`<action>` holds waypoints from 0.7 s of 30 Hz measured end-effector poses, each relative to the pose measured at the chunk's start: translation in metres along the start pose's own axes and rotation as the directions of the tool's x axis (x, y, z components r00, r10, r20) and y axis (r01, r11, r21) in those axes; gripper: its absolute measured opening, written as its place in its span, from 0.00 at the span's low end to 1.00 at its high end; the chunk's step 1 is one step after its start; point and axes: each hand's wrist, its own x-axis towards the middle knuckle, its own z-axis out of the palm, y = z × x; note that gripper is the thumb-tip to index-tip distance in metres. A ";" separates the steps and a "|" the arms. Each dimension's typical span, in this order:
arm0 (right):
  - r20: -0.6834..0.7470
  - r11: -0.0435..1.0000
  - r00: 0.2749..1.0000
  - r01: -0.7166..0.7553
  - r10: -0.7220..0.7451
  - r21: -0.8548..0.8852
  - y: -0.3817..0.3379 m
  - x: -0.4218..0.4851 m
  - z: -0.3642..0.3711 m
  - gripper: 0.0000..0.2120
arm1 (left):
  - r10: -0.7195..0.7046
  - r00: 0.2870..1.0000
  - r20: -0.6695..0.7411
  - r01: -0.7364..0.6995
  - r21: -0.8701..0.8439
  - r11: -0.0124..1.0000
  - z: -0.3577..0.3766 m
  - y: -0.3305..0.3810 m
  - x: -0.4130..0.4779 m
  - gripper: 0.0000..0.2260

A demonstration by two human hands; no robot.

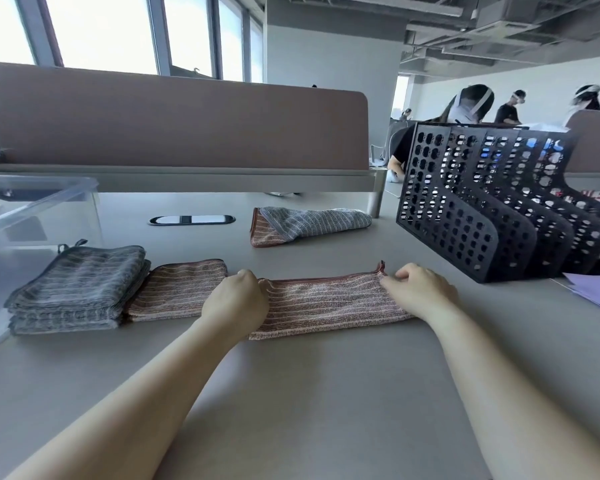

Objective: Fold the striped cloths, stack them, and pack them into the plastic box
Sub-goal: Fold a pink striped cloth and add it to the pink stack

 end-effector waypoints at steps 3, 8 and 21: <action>0.070 0.999 0.997 0.038 -0.036 -0.028 -0.001 0.006 0.009 0.27 | -0.031 0.996 0.078 0.035 -0.053 0.998 0.000 0.003 0.005 0.14; 0.197 0.917 0.978 -0.018 -0.067 0.399 -0.003 0.006 0.008 0.15 | 0.043 0.992 0.119 -0.039 -0.031 0.999 -0.001 -0.004 0.009 0.12; 0.132 0.702 0.981 0.007 -0.143 0.712 0.002 0.007 -0.001 0.04 | 0.098 0.995 0.006 -0.083 -0.487 0.869 -0.027 -0.003 -0.007 0.14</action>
